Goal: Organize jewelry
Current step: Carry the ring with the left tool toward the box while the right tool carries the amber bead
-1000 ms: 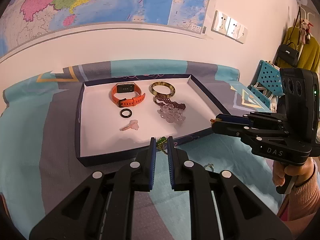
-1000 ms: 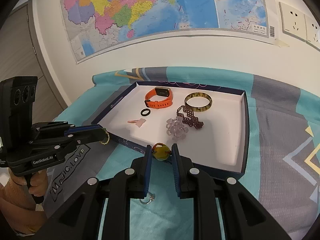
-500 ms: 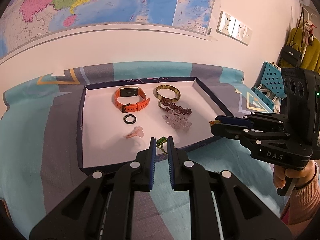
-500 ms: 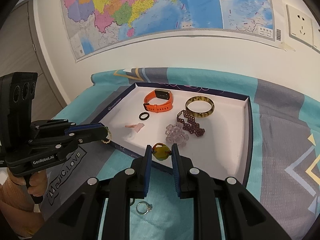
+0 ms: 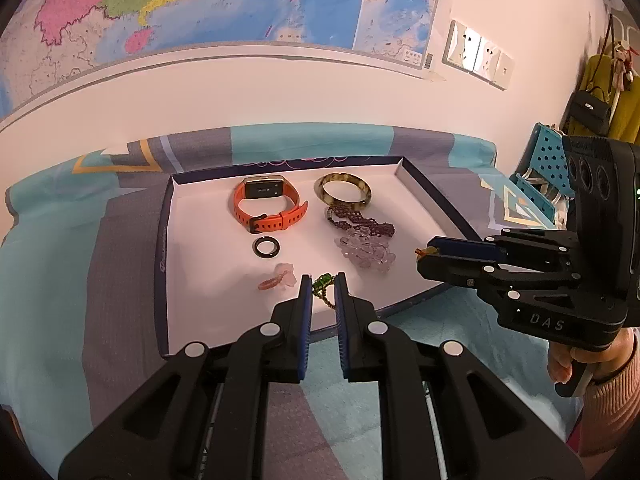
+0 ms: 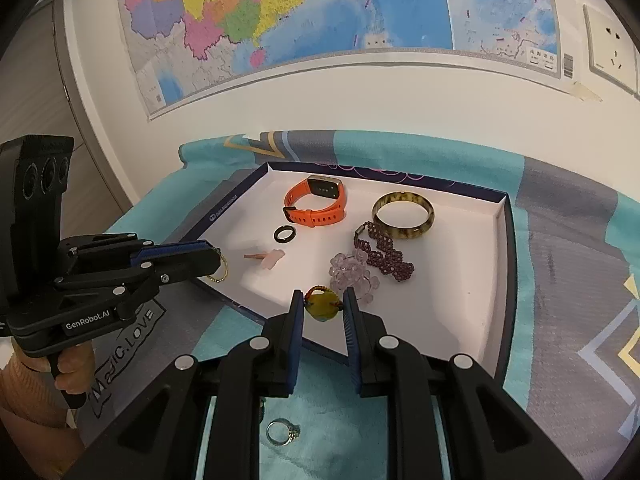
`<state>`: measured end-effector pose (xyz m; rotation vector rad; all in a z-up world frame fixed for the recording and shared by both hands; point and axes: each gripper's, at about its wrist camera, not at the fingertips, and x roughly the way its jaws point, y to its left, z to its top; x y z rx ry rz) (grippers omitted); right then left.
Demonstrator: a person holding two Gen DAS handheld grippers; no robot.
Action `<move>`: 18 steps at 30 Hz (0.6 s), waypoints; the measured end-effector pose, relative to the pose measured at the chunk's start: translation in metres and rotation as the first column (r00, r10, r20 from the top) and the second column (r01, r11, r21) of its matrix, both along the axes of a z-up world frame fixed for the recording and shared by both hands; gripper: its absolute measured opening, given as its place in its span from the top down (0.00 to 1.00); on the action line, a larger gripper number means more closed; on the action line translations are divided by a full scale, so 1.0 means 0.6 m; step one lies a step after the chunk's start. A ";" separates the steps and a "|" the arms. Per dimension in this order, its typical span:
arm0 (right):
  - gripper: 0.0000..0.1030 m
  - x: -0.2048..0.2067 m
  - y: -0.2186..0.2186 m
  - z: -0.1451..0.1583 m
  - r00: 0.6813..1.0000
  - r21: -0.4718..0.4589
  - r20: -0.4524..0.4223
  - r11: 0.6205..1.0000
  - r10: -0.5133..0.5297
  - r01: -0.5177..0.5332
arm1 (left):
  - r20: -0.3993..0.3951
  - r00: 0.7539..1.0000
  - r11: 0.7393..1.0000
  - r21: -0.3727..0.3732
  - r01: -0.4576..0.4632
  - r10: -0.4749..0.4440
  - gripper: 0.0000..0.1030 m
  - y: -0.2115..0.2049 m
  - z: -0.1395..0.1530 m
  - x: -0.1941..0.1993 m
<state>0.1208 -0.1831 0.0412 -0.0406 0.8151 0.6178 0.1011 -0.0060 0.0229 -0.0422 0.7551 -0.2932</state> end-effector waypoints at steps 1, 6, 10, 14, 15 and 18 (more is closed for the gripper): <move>0.83 0.001 0.001 -0.001 1.000 -0.002 -0.001 1.000 0.000 0.000 | -0.001 1.000 1.000 0.002 -0.001 0.001 0.89 0.000 -0.001 0.002; 0.83 0.008 0.006 -0.006 1.000 -0.007 -0.010 1.000 0.001 -0.001 | -0.009 1.000 1.000 0.009 -0.003 0.003 0.89 -0.001 -0.007 0.009; 0.83 0.011 0.008 -0.012 1.000 -0.011 -0.020 1.000 -0.001 0.001 | -0.016 1.000 1.000 0.004 -0.003 0.003 0.89 -0.001 -0.011 0.013; 0.83 0.016 0.009 -0.017 0.999 -0.010 -0.032 1.000 -0.004 0.004 | -0.021 1.000 1.000 0.006 -0.006 0.007 0.89 -0.002 -0.013 0.016; 0.83 0.017 0.009 -0.018 0.999 -0.010 -0.033 1.000 -0.004 0.003 | -0.023 1.000 1.000 0.009 -0.008 0.008 0.89 -0.002 -0.015 0.017; 0.83 0.018 0.012 -0.019 0.999 -0.012 -0.034 1.000 -0.003 0.002 | -0.030 0.999 1.000 0.011 -0.010 0.011 0.89 -0.002 -0.018 0.021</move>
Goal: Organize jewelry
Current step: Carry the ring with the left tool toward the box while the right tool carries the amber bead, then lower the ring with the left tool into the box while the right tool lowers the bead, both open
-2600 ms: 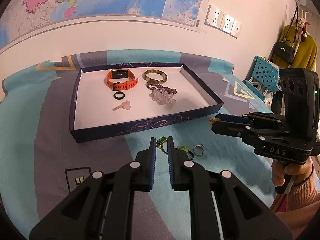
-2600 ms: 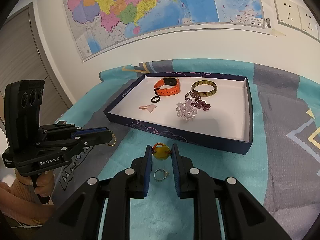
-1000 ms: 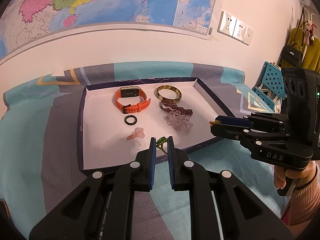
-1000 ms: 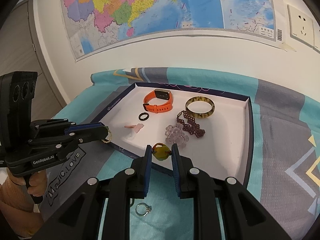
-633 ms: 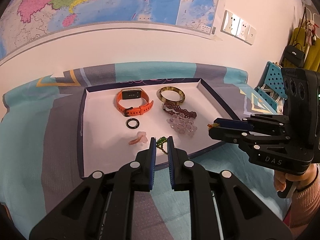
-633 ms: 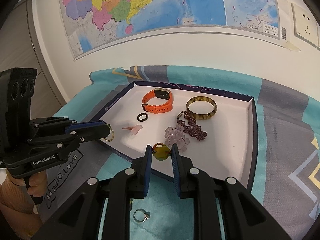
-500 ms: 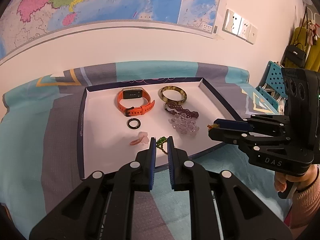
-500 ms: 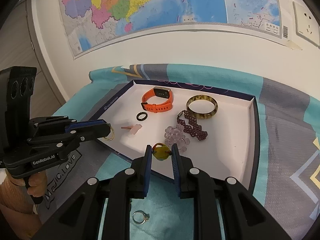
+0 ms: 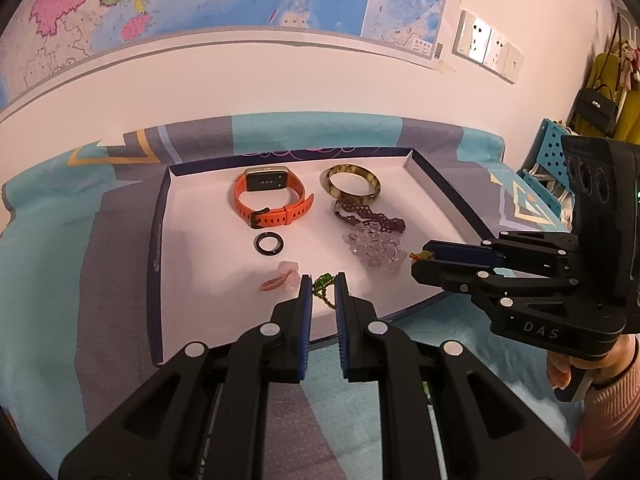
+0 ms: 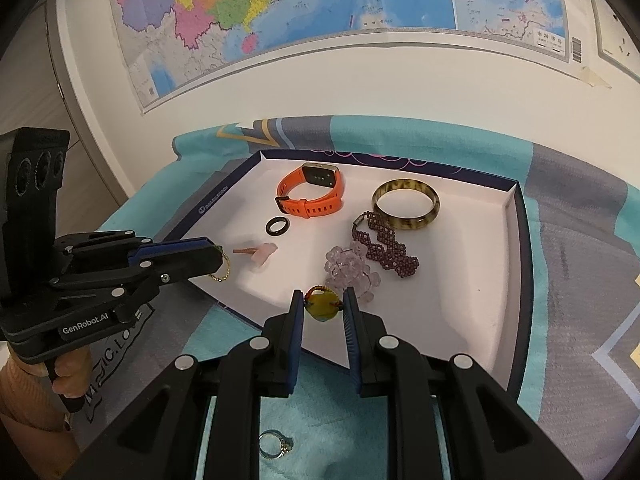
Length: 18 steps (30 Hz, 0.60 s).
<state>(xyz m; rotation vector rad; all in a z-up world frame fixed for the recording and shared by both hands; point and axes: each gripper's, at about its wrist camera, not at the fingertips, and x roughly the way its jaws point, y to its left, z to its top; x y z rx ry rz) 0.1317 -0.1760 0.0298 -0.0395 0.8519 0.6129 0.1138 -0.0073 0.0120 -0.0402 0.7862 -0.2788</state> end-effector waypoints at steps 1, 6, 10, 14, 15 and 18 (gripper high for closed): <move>0.83 0.000 -0.001 0.000 1.000 0.001 0.000 1.000 0.000 0.000 | -0.001 1.000 1.000 0.001 -0.001 0.001 0.89 0.000 0.000 0.002; 0.83 0.001 0.002 -0.002 1.000 -0.001 -0.005 1.000 -0.002 0.002 | -0.006 1.000 1.000 0.001 -0.003 0.003 0.89 0.000 -0.003 0.004; 0.83 0.004 0.002 -0.006 1.000 -0.002 -0.010 1.000 -0.004 0.004 | -0.009 1.000 1.000 0.003 -0.004 0.004 0.89 -0.002 -0.005 0.008; 0.83 0.007 0.003 -0.009 1.000 -0.005 -0.017 1.000 -0.004 0.004 | -0.011 1.000 1.000 0.008 -0.003 0.003 0.89 -0.004 -0.007 0.013; 0.83 0.008 0.004 -0.010 1.000 -0.006 -0.018 1.000 -0.004 0.004 | -0.013 1.000 1.000 0.011 -0.003 0.003 0.89 -0.004 -0.008 0.014; 0.83 0.010 0.004 -0.011 1.000 -0.006 -0.021 1.000 -0.005 0.005 | -0.016 1.000 1.000 0.014 -0.004 0.004 0.89 -0.004 -0.010 0.017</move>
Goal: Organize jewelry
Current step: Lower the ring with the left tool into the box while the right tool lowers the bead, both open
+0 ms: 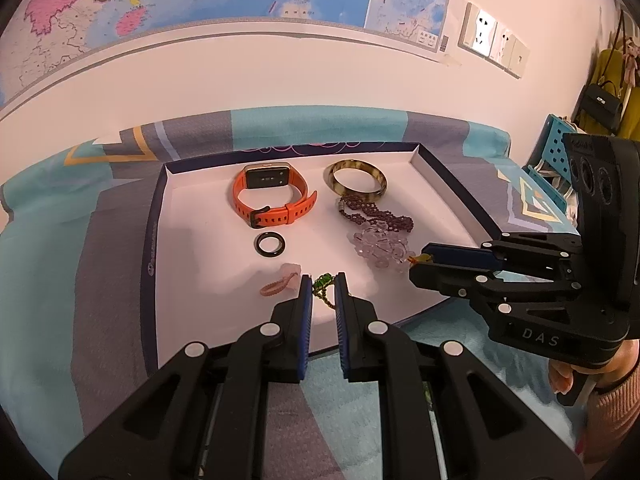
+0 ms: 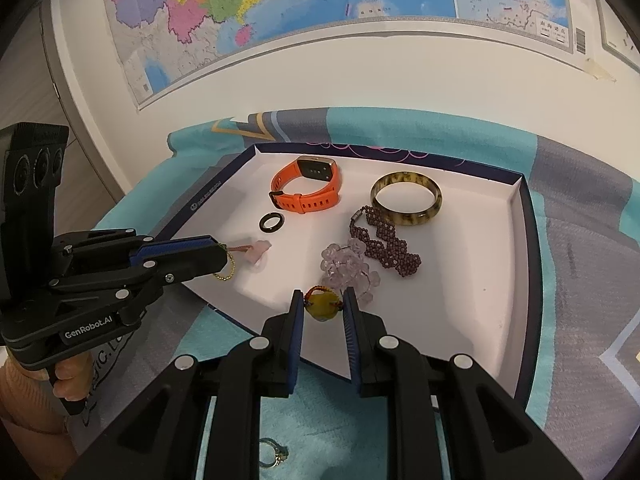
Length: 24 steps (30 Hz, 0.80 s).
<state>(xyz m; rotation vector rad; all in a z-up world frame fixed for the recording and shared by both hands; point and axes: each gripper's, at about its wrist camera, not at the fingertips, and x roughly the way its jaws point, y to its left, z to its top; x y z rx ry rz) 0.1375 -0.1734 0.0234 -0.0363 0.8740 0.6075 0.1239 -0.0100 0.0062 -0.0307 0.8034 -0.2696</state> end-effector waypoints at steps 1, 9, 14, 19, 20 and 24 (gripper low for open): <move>0.83 0.001 0.001 0.000 1.000 0.000 0.000 1.000 0.001 -0.001 | -0.001 1.000 1.000 0.001 -0.001 0.001 0.89 0.000 0.000 0.001; 0.83 0.004 0.005 -0.005 1.000 -0.005 -0.010 1.000 0.007 -0.007 | -0.011 1.000 1.000 0.007 -0.002 0.002 0.89 -0.002 -0.006 0.008; 0.83 0.006 0.006 -0.006 1.000 -0.008 -0.013 1.000 0.007 -0.008 | -0.012 1.000 1.000 0.007 -0.003 0.003 0.89 -0.002 -0.007 0.008; 0.83 0.009 0.007 -0.006 1.000 -0.009 -0.014 1.000 0.008 -0.008 | -0.014 1.000 1.000 0.006 -0.005 0.005 0.89 -0.001 -0.009 0.011; 0.83 0.009 0.008 -0.007 1.000 -0.010 -0.014 1.000 0.007 -0.008 | -0.015 1.000 1.000 0.006 -0.005 0.005 0.89 -0.001 -0.010 0.011; 0.83 0.011 0.010 -0.009 1.000 -0.014 -0.017 1.000 0.008 -0.009 | -0.019 1.000 1.000 0.007 -0.008 0.008 0.89 0.000 -0.012 0.013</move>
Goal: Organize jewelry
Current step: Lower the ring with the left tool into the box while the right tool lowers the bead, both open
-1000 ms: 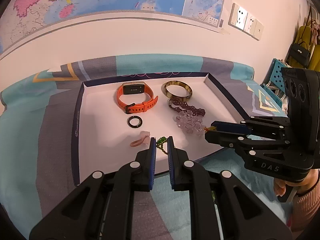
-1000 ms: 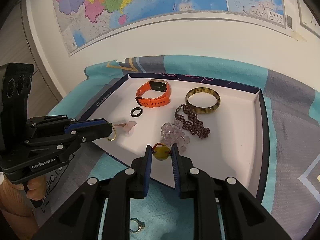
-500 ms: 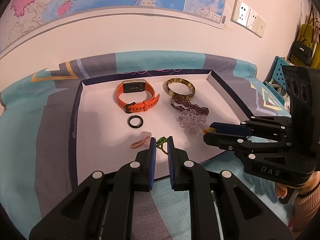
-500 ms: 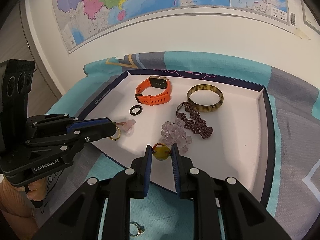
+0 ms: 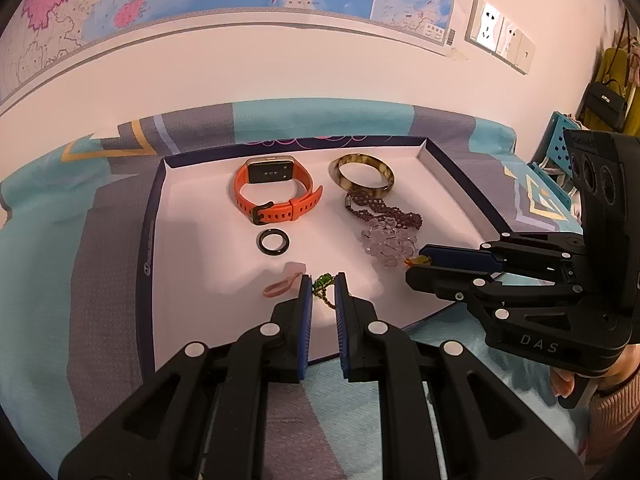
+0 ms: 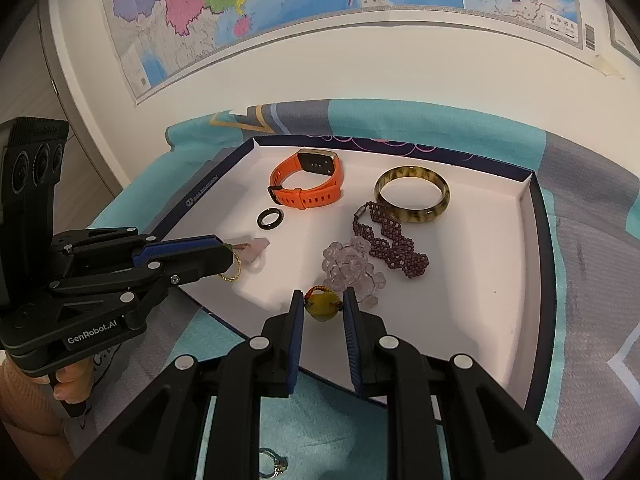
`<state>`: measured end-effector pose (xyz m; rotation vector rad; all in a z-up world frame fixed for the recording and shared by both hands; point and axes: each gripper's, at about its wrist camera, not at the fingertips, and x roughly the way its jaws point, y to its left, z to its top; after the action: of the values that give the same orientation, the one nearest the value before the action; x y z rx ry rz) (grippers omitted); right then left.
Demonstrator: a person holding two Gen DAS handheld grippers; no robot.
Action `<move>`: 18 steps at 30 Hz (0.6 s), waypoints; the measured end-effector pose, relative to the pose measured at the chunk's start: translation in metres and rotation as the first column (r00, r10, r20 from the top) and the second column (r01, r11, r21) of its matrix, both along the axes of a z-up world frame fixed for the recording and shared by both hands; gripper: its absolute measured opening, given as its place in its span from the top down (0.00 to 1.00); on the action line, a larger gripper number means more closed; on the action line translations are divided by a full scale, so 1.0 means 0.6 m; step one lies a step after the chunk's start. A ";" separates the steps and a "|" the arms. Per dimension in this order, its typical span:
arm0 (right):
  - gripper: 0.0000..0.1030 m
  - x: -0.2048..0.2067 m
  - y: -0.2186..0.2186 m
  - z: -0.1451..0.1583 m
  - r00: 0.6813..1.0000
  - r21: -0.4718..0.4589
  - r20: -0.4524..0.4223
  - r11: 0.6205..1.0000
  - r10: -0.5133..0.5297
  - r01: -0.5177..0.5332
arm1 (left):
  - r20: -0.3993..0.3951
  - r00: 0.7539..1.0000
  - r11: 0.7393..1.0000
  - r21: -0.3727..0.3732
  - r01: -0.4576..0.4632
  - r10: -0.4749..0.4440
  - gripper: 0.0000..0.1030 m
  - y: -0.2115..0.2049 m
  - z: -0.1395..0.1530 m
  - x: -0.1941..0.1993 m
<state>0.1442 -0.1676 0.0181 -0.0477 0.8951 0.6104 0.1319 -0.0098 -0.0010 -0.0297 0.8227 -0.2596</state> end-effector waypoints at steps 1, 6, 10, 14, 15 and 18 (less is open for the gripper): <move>0.83 0.001 0.001 0.000 1.000 -0.001 -0.001 1.000 0.000 0.000 | 0.000 1.000 1.000 0.001 -0.001 0.001 0.89 0.001 0.000 0.000; 0.83 0.003 0.005 -0.002 1.000 -0.008 -0.004 1.000 0.002 -0.002 | -0.005 1.000 1.000 0.001 -0.003 0.003 0.89 0.001 -0.003 0.004; 0.83 0.005 0.007 -0.004 1.000 -0.011 -0.003 1.000 0.004 -0.004 | -0.011 1.000 1.000 0.004 -0.005 0.005 0.89 0.000 -0.006 0.007; 0.83 0.007 0.008 -0.004 1.000 -0.013 -0.001 1.000 0.004 -0.004 | -0.017 1.000 1.000 0.007 -0.009 0.009 0.89 0.000 -0.010 0.010; 0.83 0.007 0.008 -0.004 1.000 -0.015 0.000 1.000 0.004 -0.004 | -0.019 1.000 1.000 0.007 -0.011 0.011 0.89 0.000 -0.012 0.011; 0.82 0.006 0.009 -0.005 1.000 -0.019 0.003 1.000 0.003 -0.003 | -0.029 0.999 1.000 0.001 -0.016 0.016 0.89 0.004 -0.016 0.014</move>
<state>0.1478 -0.1623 0.0154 -0.0672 0.8977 0.6049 0.1403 -0.0076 -0.0104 -0.0396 0.8509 -0.2443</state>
